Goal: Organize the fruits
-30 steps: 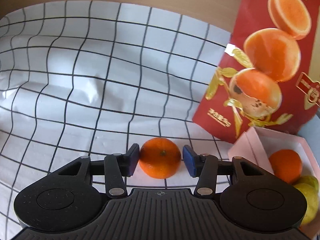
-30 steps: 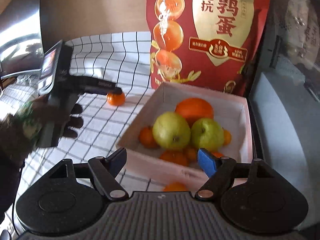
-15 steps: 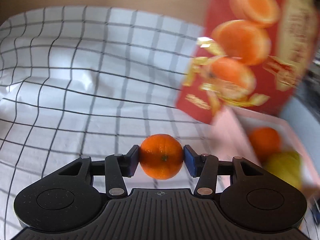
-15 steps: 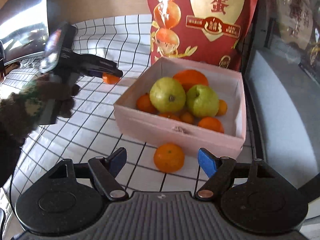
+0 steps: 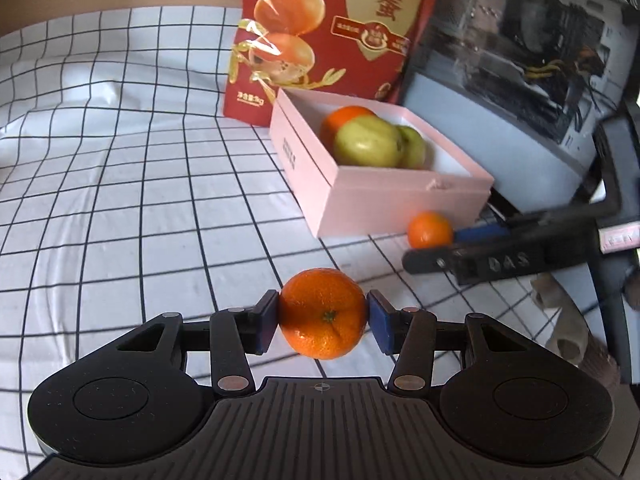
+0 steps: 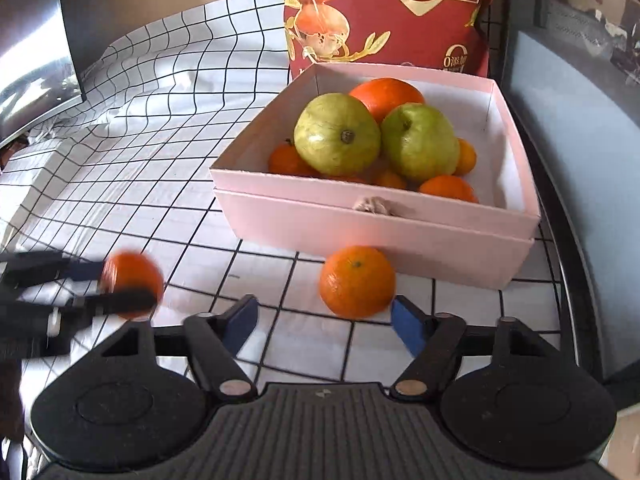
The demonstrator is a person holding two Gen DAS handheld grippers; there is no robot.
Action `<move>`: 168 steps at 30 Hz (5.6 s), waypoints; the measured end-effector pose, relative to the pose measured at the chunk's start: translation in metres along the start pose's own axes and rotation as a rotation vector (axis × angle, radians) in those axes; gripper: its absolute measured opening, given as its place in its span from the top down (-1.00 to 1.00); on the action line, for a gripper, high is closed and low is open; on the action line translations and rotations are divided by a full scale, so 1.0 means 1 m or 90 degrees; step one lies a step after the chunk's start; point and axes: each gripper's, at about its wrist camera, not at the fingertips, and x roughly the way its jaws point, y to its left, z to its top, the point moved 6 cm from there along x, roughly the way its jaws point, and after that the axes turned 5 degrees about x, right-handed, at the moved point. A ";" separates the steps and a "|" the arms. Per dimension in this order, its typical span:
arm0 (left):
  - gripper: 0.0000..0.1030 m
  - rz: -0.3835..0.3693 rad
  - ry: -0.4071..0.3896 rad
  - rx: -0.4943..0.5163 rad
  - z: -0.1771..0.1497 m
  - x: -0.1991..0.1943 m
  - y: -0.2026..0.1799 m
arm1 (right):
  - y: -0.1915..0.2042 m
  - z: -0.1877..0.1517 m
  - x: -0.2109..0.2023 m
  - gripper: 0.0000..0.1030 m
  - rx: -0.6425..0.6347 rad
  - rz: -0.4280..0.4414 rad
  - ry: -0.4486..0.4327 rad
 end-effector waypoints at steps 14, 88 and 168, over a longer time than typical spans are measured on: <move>-0.03 0.014 -0.068 -0.117 -0.006 0.007 0.029 | -0.012 -0.010 -0.005 0.28 -0.010 -0.017 0.002; -0.02 0.059 -0.064 -0.024 -0.008 0.005 0.003 | 0.016 -0.041 -0.034 0.18 -0.098 0.017 -0.063; -0.04 0.180 -0.054 -0.012 0.005 0.044 0.006 | -0.010 -0.005 0.016 -0.81 0.042 -0.093 -0.086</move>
